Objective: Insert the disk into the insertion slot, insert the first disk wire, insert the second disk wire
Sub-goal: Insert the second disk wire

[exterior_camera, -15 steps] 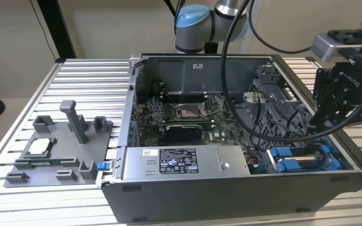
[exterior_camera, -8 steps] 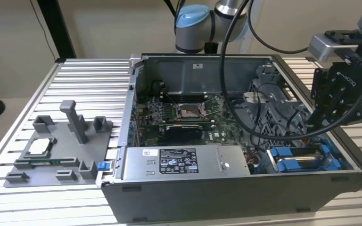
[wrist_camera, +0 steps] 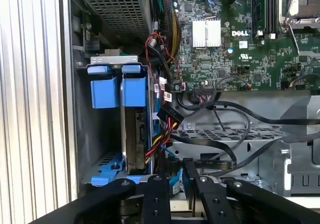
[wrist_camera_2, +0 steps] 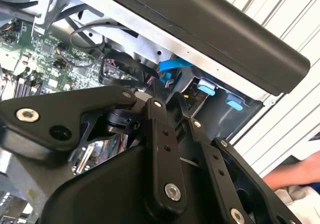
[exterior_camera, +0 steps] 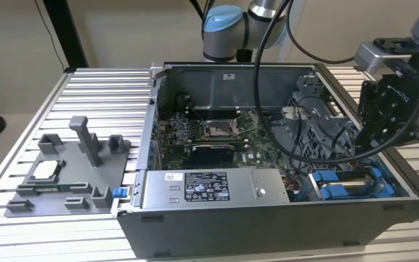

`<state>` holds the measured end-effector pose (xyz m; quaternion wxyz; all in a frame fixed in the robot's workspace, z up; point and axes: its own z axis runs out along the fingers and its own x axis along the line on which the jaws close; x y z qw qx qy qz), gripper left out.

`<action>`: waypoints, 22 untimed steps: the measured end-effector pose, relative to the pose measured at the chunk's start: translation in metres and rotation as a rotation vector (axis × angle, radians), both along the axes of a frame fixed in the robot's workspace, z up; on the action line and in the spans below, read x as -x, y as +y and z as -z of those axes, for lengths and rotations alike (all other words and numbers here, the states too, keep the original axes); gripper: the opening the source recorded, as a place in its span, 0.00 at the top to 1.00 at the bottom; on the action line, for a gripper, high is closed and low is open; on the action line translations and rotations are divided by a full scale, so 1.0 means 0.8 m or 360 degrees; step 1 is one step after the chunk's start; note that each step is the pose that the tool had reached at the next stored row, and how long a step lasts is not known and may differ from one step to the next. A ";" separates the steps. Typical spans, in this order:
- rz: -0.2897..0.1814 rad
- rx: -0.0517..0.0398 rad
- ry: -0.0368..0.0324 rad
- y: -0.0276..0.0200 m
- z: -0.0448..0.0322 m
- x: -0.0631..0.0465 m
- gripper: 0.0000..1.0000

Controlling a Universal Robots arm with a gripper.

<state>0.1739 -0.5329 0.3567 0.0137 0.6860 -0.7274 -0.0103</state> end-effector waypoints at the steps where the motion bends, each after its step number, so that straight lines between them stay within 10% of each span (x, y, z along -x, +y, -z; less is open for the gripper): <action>1: 0.0000 0.0000 0.0000 0.0003 0.0005 0.000 0.00; 13: 0.0001 0.0000 0.0001 0.0020 0.0036 0.000 0.00; 14: 0.0001 0.0001 0.0001 0.0021 0.0036 0.000 1.00; 22: 0.0001 0.0003 0.0001 0.0022 -0.0035 0.000 1.00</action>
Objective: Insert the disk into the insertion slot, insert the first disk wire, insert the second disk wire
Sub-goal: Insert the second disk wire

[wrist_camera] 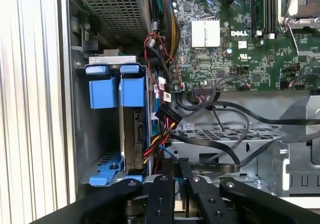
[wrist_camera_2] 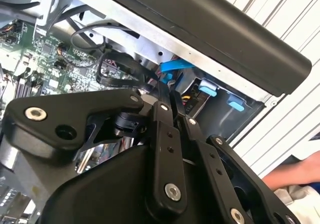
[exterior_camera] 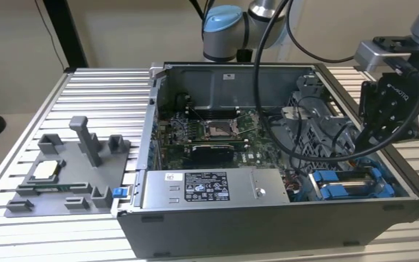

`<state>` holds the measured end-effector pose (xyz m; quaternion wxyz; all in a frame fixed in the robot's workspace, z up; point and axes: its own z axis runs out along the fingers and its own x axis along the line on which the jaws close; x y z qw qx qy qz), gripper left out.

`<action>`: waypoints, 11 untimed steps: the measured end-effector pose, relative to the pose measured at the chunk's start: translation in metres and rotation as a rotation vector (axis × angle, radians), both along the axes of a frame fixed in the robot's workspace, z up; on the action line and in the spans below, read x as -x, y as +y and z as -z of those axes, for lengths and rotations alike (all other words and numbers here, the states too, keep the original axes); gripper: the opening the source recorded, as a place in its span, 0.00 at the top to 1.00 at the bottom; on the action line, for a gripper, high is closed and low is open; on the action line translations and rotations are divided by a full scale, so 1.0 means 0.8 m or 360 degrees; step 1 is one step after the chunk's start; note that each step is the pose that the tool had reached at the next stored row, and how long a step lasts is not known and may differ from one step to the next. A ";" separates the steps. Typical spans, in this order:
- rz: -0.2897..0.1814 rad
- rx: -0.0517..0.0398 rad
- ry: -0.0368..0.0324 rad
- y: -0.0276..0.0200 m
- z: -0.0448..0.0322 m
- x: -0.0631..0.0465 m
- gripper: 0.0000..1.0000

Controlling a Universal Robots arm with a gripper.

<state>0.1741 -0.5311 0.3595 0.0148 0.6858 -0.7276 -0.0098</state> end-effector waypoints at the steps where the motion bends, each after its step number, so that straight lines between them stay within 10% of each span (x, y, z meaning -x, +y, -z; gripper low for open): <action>1: 0.0000 0.0000 0.0000 0.0000 -0.0016 0.000 1.00; 11: 0.0000 -0.0001 -0.0009 -0.0066 -0.0033 0.014 1.00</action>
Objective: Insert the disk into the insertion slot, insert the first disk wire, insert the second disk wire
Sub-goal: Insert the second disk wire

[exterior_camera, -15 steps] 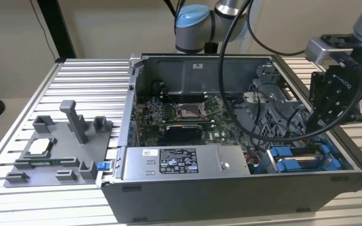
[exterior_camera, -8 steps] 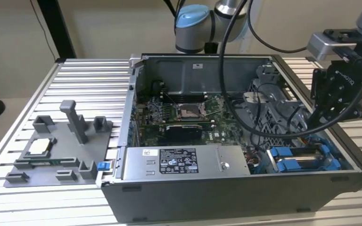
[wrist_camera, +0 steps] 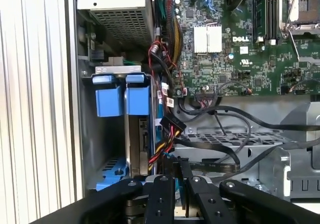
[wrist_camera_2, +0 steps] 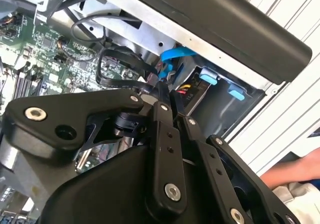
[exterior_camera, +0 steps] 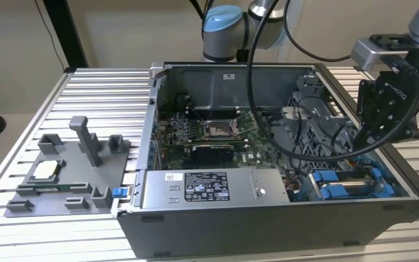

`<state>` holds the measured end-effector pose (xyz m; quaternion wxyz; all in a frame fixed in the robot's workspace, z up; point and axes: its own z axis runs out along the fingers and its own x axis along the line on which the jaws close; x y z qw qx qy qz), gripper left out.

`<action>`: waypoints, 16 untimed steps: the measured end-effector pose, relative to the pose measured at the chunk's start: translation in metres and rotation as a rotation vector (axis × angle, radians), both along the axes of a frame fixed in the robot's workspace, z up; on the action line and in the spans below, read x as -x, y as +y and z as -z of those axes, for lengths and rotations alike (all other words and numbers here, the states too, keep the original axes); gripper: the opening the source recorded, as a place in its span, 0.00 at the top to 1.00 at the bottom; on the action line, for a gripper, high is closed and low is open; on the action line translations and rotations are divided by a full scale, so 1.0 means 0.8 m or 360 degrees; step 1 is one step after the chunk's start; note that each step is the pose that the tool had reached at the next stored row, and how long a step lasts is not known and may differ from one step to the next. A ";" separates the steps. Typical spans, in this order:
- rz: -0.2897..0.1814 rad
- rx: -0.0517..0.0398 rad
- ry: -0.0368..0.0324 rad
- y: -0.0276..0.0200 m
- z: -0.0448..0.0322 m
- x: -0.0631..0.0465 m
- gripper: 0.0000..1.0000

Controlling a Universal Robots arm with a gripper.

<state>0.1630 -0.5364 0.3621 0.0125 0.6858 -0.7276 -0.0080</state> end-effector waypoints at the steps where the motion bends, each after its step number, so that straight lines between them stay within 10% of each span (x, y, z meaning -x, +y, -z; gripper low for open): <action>1: 0.0000 -0.0001 -0.0001 -0.0016 0.0000 0.002 1.00; 16: 0.0000 -0.0015 -0.0031 -0.0285 0.0000 0.023 1.00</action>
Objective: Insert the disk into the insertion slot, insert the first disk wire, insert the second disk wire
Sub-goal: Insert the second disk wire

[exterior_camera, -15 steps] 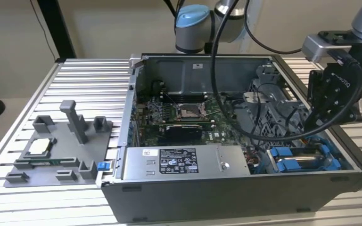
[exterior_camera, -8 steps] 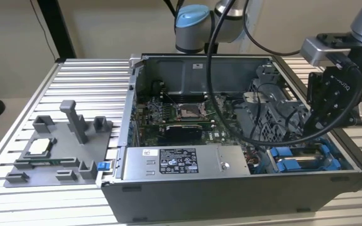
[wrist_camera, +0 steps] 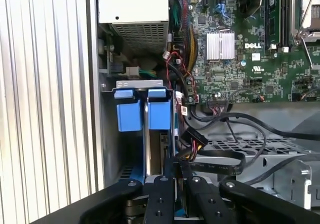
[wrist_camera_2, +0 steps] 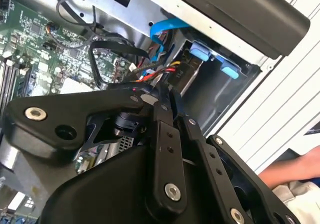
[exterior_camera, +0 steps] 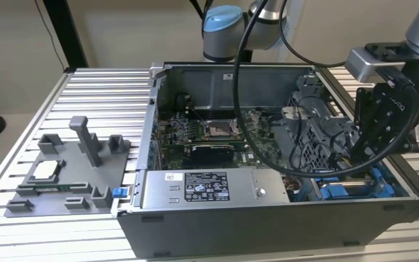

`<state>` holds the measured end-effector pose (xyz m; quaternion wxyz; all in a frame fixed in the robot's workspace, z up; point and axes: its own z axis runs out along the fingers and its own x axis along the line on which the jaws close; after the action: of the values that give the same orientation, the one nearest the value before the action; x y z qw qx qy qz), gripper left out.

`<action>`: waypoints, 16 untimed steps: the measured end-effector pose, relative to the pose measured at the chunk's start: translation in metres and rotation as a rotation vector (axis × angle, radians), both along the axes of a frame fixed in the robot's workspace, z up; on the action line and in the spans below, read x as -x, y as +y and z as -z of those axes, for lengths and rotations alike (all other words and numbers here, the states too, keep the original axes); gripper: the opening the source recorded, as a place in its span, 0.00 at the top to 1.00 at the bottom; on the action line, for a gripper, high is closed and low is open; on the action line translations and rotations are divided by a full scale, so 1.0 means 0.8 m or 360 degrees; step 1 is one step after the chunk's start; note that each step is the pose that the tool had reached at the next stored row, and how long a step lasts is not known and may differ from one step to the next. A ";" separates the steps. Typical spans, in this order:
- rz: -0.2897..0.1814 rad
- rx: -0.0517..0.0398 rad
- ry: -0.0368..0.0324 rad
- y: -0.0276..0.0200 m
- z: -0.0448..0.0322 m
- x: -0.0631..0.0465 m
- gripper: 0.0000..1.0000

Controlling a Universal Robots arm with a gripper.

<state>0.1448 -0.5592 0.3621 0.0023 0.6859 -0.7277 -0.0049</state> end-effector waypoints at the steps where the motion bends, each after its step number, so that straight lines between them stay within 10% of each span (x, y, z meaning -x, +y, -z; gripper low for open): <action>1: 0.0000 -0.0002 -0.0003 -0.0020 0.0000 0.001 1.00; 8: 0.0000 -0.0055 -0.0047 -0.0086 0.0001 0.009 1.00; 16: 0.0000 -0.0061 -0.0058 -0.0127 0.0002 0.012 1.00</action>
<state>0.1350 -0.5694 0.3619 -0.0242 0.6858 -0.7274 -0.0066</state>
